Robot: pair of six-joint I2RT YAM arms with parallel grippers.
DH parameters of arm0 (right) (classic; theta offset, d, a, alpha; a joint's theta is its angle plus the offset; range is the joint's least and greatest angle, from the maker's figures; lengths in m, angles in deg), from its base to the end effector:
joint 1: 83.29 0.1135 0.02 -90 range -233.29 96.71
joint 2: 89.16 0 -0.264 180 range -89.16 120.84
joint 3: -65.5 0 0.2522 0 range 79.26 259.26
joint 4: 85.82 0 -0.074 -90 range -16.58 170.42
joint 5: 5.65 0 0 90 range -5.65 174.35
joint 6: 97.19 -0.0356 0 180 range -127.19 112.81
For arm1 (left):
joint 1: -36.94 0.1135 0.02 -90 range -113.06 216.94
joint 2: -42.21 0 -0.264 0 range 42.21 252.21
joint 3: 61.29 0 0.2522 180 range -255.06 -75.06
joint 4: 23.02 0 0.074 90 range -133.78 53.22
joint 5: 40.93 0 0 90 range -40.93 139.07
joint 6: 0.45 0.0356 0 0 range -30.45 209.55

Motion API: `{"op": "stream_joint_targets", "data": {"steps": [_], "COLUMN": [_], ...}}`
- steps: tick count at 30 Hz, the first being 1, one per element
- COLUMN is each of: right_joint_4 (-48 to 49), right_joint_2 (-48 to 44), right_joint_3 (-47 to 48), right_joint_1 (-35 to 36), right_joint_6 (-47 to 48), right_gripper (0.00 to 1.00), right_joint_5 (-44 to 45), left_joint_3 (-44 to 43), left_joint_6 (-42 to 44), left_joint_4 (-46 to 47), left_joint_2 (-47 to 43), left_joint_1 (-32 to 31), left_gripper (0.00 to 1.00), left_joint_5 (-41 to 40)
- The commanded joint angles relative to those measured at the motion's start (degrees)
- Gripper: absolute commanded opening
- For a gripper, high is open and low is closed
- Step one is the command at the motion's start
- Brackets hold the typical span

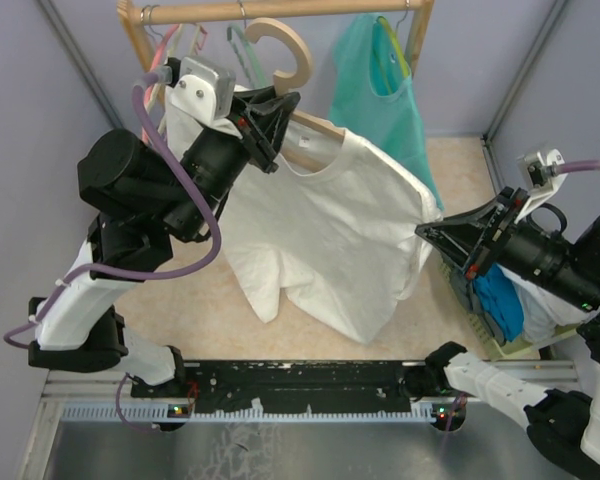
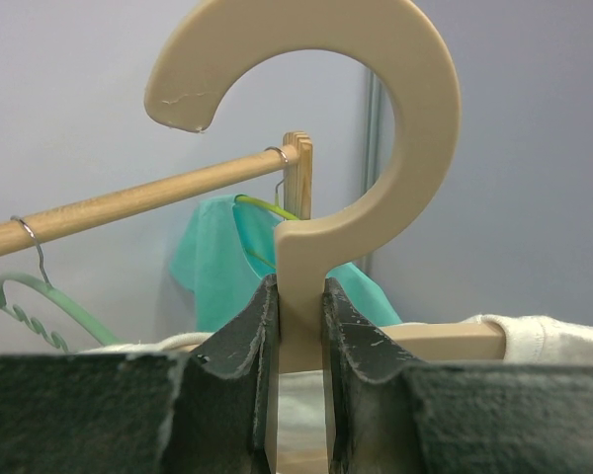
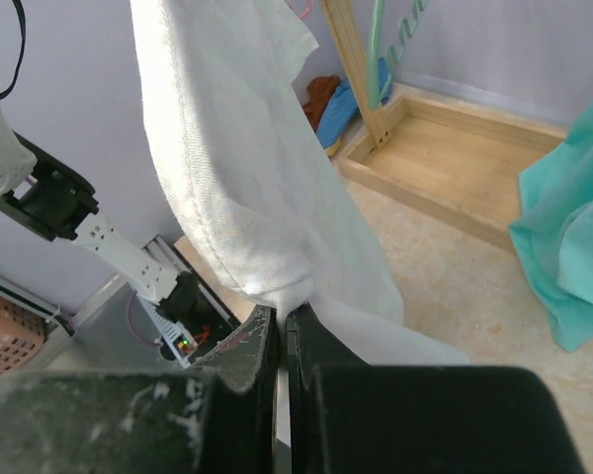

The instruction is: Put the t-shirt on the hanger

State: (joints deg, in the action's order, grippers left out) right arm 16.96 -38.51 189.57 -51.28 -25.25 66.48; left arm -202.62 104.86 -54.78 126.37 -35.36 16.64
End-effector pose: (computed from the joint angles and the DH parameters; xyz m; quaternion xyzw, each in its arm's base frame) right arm 0.0215 0.0263 0.5522 -0.1929 0.7031 0.3884 0.5636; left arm 0.0862 -0.2074 0.6327 0.1848 0.5336 -0.2561 0.7845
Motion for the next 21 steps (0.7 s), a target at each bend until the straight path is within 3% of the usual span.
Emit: {"op": "stream_joint_targets", "data": {"steps": [1, 15, 21], "right_joint_4": [3.4, 6.2, 6.3], "right_joint_2": [-0.2, 3.2, 2.4], "right_joint_3": [2.2, 10.5, 6.7], "right_joint_1": [-0.1, -0.1, -0.1], "right_joint_6": [0.4, 0.2, 0.7], "right_gripper": [0.0, 0.0, 0.0], "right_joint_5": [0.0, -0.6, -0.8], "left_joint_3": [0.1, 1.9, 2.1], "left_joint_6": [-0.5, -4.0, -4.7], "left_joint_4": [2.3, 0.7, 0.8], "left_joint_2": [0.0, 0.9, 0.8], "left_joint_1": [-0.4, -0.4, -0.4], "left_gripper": [0.15, 0.14, 0.14], "left_joint_5": [0.7, 1.8, 2.3]}}
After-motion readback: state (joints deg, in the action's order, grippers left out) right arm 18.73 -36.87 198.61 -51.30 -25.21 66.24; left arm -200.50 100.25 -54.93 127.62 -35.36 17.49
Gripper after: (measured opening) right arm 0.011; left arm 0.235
